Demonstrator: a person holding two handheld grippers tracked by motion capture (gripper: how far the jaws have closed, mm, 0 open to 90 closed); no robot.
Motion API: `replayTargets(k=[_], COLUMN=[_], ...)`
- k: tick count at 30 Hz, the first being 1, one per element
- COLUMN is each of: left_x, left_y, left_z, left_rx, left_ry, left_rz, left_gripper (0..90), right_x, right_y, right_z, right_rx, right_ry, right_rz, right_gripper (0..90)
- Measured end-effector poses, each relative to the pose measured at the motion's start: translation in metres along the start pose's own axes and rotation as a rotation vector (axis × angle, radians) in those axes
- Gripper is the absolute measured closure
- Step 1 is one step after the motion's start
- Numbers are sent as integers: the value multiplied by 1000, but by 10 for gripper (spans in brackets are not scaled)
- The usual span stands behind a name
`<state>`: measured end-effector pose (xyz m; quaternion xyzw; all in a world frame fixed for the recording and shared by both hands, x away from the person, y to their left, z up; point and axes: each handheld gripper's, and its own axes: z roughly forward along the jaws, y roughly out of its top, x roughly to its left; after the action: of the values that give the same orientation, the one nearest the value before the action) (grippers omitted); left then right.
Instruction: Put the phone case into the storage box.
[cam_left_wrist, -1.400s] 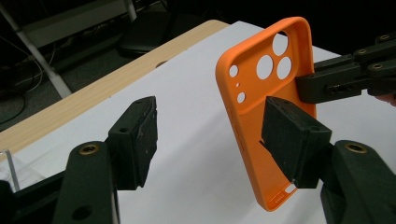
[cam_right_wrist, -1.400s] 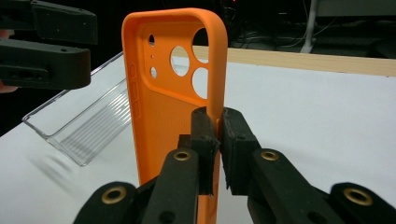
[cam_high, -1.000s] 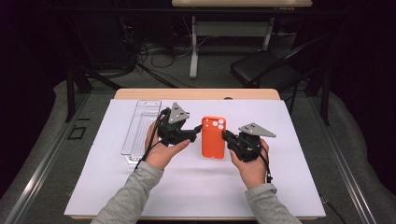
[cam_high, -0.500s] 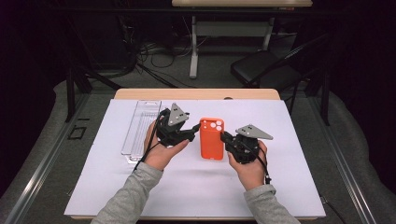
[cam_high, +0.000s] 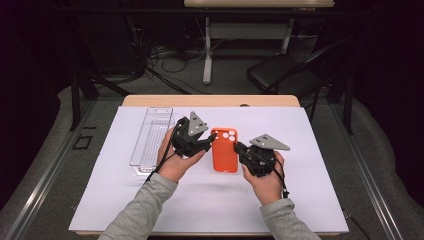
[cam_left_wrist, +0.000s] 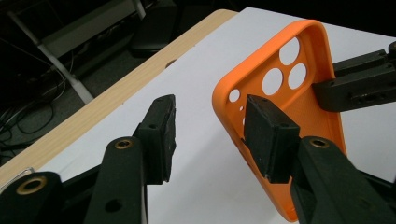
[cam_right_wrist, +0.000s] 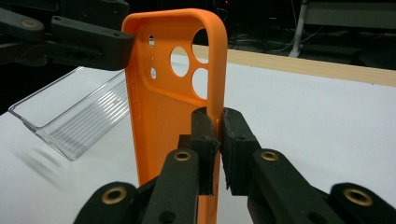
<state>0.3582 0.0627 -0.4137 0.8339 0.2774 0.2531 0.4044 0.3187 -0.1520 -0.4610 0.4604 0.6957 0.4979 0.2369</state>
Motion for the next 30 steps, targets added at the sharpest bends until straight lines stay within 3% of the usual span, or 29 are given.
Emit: replayTargets(k=[30], left_x=[-6], left_y=[4], left_z=[1], left_rx=[42], left_ry=[7], left_rz=[71], left_gripper=[759], right_x=[6], right_y=[-1], right_z=[1], right_rx=[16], right_ry=[19], right_rz=[-12], right_gripper=[842])
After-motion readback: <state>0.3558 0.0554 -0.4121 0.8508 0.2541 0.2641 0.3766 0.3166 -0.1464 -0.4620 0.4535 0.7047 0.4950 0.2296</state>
